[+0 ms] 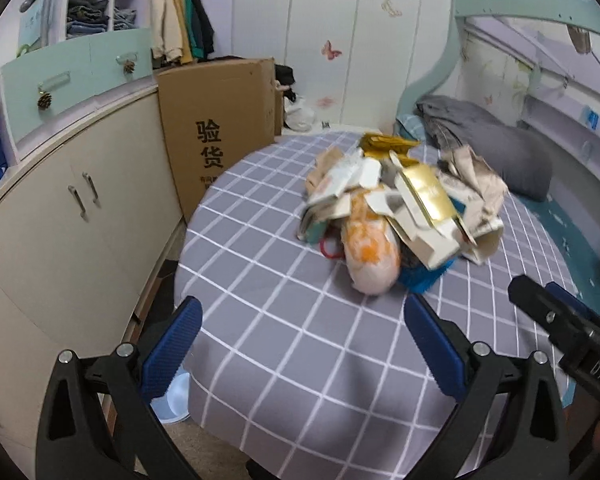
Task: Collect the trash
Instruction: 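Grasp the orange snack bag with the left tool while the right tool grasps the gold box, then carry the orange bag and gold box down toward the blue wastebasket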
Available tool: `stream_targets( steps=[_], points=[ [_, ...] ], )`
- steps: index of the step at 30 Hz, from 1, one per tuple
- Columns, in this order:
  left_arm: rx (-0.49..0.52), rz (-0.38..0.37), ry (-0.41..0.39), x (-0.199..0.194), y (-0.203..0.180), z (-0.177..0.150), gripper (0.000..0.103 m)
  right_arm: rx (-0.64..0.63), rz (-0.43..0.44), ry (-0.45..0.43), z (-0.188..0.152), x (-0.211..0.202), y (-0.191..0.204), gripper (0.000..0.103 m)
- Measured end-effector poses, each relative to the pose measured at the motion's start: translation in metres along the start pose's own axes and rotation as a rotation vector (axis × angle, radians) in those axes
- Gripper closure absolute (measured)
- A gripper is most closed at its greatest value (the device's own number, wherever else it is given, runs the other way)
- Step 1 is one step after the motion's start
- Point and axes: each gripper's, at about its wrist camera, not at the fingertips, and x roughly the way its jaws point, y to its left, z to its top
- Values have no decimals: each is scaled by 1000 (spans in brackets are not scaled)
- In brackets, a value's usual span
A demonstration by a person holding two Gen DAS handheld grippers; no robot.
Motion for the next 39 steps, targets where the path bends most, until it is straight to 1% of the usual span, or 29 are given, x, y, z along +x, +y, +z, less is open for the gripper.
stream_targets(
  steps=[3,5,7,9,11,12,13,15,20,21,22,23,25,27,28,30,32,33,34,35,37,39],
  points=[
    [-25,42,-7,0,13,3,4,-38,37,-3,11,12,16,6],
    [-53,73,-11,-1,27,6,4,-63,58,14,17,26,29,7],
    [-78,90,-16,-1,37,9,4,-74,88,28,21,36,37,10],
    [-92,90,-11,2,45,10,4,-81,106,45,25,48,44,14],
    [-95,71,-1,5,46,12,4,-100,98,52,29,59,50,15],
    [-91,52,8,7,45,12,4,-105,94,70,29,65,51,24],
    [-88,37,12,9,44,13,4,-104,102,102,30,74,50,51],
    [-76,-3,17,13,37,15,4,-96,114,124,30,80,46,52],
    [-19,-72,13,25,9,21,4,-56,128,76,32,64,29,56],
    [-9,-91,14,29,2,23,6,-55,126,70,32,62,27,58],
    [-8,-108,11,33,-2,25,8,-51,104,60,33,59,23,58],
    [-13,-126,20,40,-5,28,8,-43,102,51,34,58,22,58],
    [-8,-149,43,48,-9,30,17,-14,114,56,35,58,15,58],
    [10,-176,62,55,-15,29,21,-4,124,65,36,58,12,58],
    [28,-188,80,58,-19,27,24,-8,117,65,36,58,13,58],
    [58,-216,104,61,-27,23,27,-9,115,65,36,57,13,58],
    [91,-225,117,61,-34,18,33,-12,111,63,36,56,14,58],
    [104,-226,122,61,-36,16,44,-13,111,62,35,55,15,58],
    [112,-231,128,61,-37,15,61,-15,110,61,35,53,17,58],
    [118,-241,135,62,-39,13,63,-18,108,59,35,52,18,58],
    [114,-232,117,56,-38,11,67,-25,108,56,33,47,20,58],
    [98,-250,88,44,-34,10,68,-35,106,48,31,41,24,58]
  ],
)
